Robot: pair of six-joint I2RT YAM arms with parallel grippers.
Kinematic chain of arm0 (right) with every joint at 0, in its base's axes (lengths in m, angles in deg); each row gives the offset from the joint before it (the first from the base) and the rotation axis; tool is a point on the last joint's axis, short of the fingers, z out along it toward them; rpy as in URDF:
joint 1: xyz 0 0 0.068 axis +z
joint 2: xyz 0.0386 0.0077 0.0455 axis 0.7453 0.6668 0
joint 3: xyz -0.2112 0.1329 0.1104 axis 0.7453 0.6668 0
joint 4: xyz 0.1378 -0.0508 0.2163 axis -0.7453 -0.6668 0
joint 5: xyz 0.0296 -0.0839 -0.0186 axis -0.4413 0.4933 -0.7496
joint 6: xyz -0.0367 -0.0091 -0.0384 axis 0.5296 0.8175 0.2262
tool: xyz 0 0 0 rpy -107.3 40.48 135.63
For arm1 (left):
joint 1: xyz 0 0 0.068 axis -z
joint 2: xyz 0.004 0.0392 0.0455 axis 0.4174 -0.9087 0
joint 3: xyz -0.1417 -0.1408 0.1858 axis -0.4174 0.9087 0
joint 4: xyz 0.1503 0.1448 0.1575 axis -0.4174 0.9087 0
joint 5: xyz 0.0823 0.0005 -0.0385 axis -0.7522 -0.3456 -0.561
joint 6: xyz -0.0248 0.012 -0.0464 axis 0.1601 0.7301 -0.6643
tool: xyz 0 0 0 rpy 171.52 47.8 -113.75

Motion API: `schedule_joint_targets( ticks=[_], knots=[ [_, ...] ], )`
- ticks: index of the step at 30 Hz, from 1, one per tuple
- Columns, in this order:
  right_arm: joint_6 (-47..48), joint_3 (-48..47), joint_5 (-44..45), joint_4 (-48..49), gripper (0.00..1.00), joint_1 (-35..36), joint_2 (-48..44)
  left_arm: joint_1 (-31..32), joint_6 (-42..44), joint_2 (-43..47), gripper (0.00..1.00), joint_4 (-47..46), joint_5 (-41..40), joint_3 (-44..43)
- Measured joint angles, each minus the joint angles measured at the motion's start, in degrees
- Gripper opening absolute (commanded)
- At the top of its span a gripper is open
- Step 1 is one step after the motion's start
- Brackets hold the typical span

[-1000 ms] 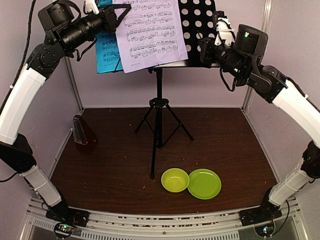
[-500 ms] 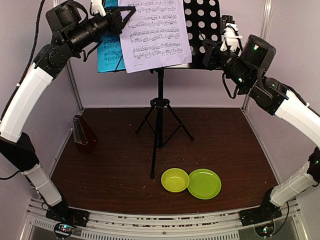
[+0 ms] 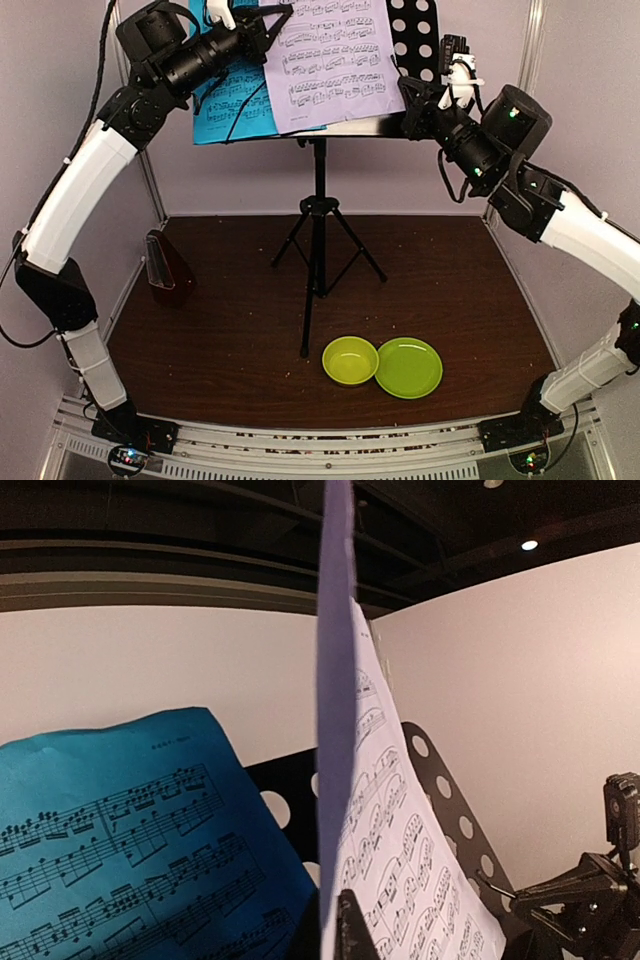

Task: Set up the instrument practice props

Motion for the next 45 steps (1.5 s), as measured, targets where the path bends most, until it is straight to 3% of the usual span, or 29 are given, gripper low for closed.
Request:
schedule_joint_targets(
  ticks=[20,43,45],
  knots=[
    [0.5,3.5,-7.0,7.1,0.00,0.0,-0.5,0.0,4.1,-8.2,0.00,-5.9,13.8,-5.4],
    [0.4,3.8,-8.7,8.0,0.00,-0.1,-0.4,0.0,2.9,-12.7,0.00,-9.2,18.4,-9.9],
    [0.3,3.8,-8.8,8.0,0.00,-0.1,-0.4,0.0,2.7,-12.7,0.09,-9.2,18.8,-10.0]
  ],
)
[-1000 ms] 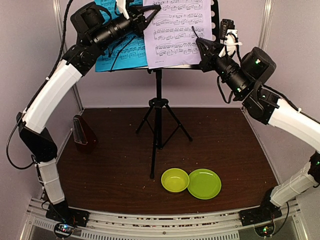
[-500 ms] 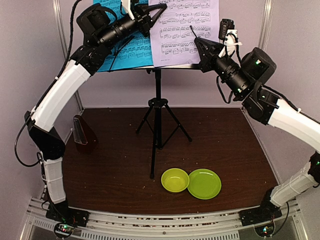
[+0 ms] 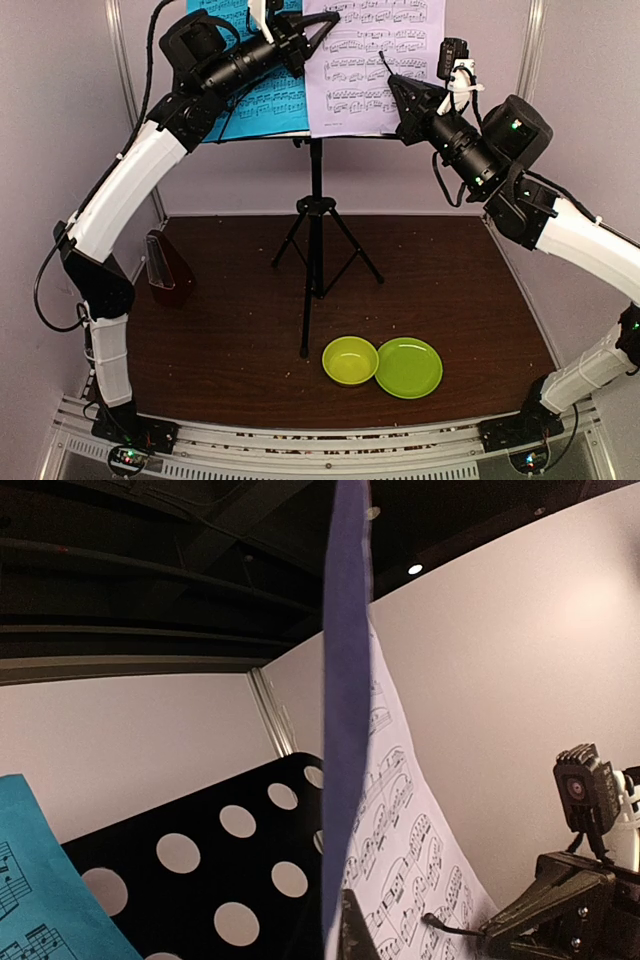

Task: Set up the instrument practice props

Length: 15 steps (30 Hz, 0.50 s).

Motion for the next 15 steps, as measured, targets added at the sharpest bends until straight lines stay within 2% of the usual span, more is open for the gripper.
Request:
schedule_joint_targets(
  ticks=[3,5,15],
  knots=[
    [0.0,0.0,-0.1,0.0,0.00,0.0,0.0,0.0,-0.3,0.0,0.30,0.0,0.2,0.0],
    [0.0,0.0,-0.2,0.0,0.00,0.0,0.0,0.0,-0.7,0.0,0.41,0.0,0.2,0.0],
    [0.0,0.1,-0.6,0.0,0.11,0.0,0.0,0.1,-0.2,0.2,0.58,0.1,-0.7,0.3]
  ],
)
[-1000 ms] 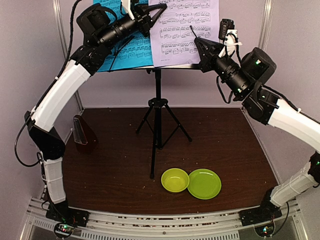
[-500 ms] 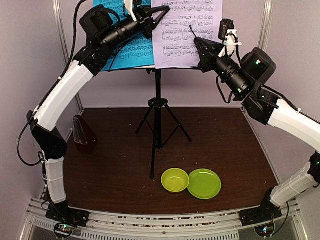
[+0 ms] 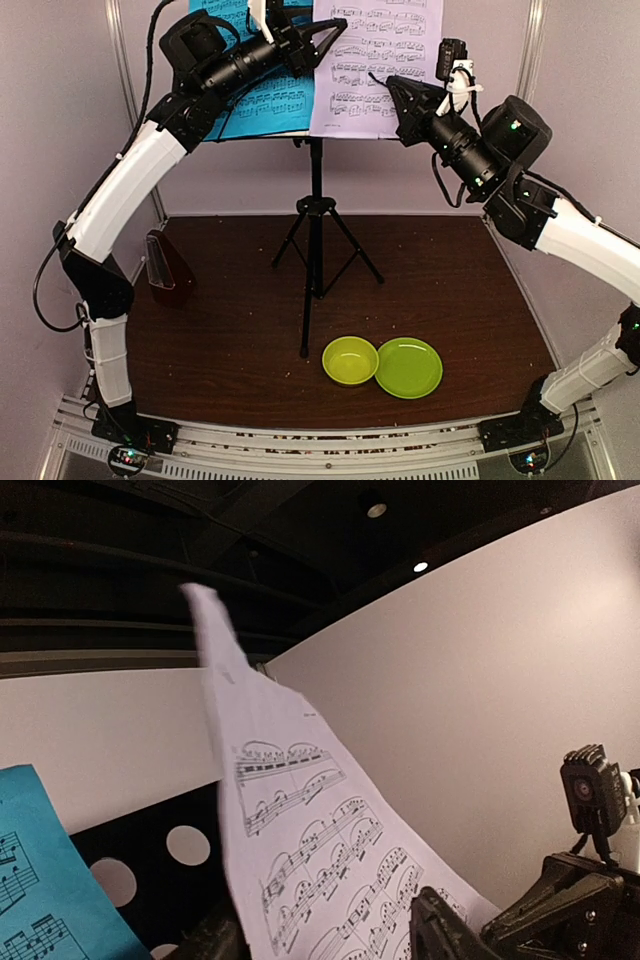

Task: Set up the instrument practice props

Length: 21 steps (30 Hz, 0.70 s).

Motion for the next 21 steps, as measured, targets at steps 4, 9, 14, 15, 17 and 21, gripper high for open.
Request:
schedule_joint_targets(
  ticks=[4,9,14,15,17,21],
  knots=[
    [0.0,0.2,-0.3,0.7,0.19,0.0,0.0,0.0,0.9,0.8,0.78,0.0,-0.6,1.4],
    [0.0,0.2,-0.8,1.4,0.26,0.0,0.0,0.0,1.8,2.4,0.88,0.6,-1.2,2.9],
    [0.1,0.5,-0.8,1.6,0.34,0.0,0.0,0.0,3.1,5.6,0.97,1.2,-1.9,5.1],
    [0.2,0.6,-0.9,1.6,0.37,0.0,0.0,0.0,3.5,6.2,0.98,1.5,-2.1,5.3],
    [0.2,0.7,-0.9,1.7,0.44,0.0,-0.1,0.0,4.2,7.7,0.98,1.8,-2.4,5.7],
    [0.3,1.0,-1.1,1.6,0.63,0.0,-0.7,0.0,5.6,12.5,0.98,1.9,-3.7,9.6]
  ],
)
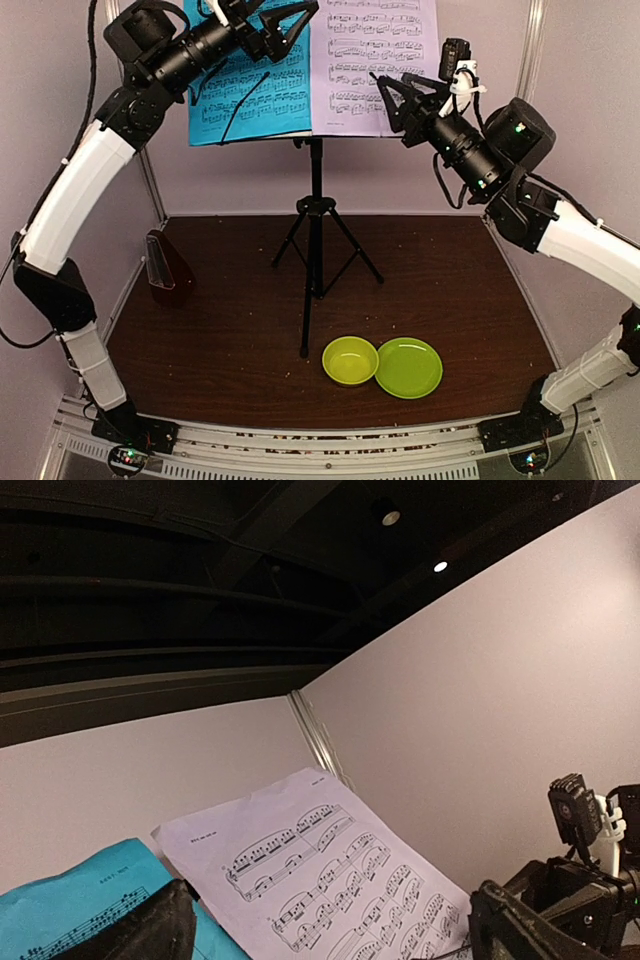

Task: Set up the instrument practice props

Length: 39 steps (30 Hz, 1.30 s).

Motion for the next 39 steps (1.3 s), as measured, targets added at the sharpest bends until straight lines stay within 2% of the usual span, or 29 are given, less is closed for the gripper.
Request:
schedule_joint_targets(
  ticks=[4,8,21,34,39],
  knots=[
    [0.6,0.2,-0.3,-0.4,0.79,0.0,-1.3,0.0,1.1,5.5,0.98,0.0,-2.0,5.6],
    [1.0,0.4,-1.0,-0.6,0.87,0.0,-3.1,0.0,1.5,11.2,0.98,0.1,-4.0,12.6],
    [0.0,4.0,-3.2,-4.6,0.91,0.0,-10.4,0.0,-0.5,31.6,0.98,-1.8,-14.0,42.1],
    [-4.7,21.6,-0.3,-11.1,0.93,0.0,-22.6,-1.3,-6.9,47.3,0.98,0.0,-25.9,64.7],
    [-6.5,27.3,2.9,-14.3,0.94,0.0,-25.5,-4.4,-10.7,50.7,0.98,2.2,-27.7,71.9]
  ],
)
